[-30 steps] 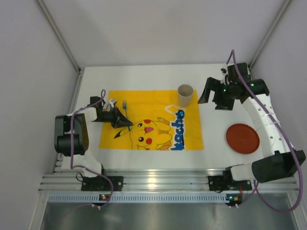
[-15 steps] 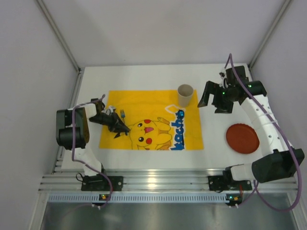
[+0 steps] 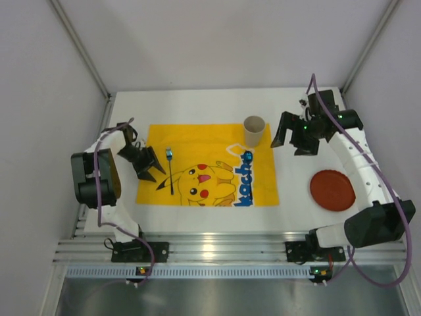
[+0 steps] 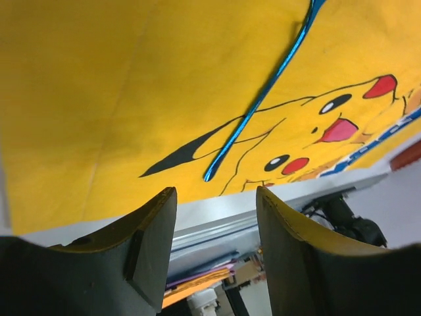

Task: Set the dinner table for one person

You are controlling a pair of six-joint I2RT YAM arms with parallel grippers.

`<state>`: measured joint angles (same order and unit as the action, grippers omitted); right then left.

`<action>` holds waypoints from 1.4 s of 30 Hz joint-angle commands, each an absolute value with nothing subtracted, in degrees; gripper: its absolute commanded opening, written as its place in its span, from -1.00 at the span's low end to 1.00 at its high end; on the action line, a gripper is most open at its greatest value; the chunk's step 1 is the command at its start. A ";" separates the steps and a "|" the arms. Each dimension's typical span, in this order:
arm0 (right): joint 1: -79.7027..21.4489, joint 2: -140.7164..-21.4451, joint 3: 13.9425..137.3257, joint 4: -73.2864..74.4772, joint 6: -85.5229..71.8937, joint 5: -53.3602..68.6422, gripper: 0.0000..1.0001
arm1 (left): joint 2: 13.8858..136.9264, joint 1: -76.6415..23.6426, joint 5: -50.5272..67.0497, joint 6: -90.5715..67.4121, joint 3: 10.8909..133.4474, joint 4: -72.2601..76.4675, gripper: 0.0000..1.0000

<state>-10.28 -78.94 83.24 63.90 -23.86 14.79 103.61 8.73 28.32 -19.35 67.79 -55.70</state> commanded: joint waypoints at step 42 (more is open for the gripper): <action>3.25 -101.36 66.44 47.63 -23.03 -13.44 -1.00 | 91.41 -1.93 22.94 -22.41 65.92 -50.19 0.09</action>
<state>3.16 -103.61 66.43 50.35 -24.08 -10.39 94.32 -2.20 23.05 -22.52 66.19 -51.42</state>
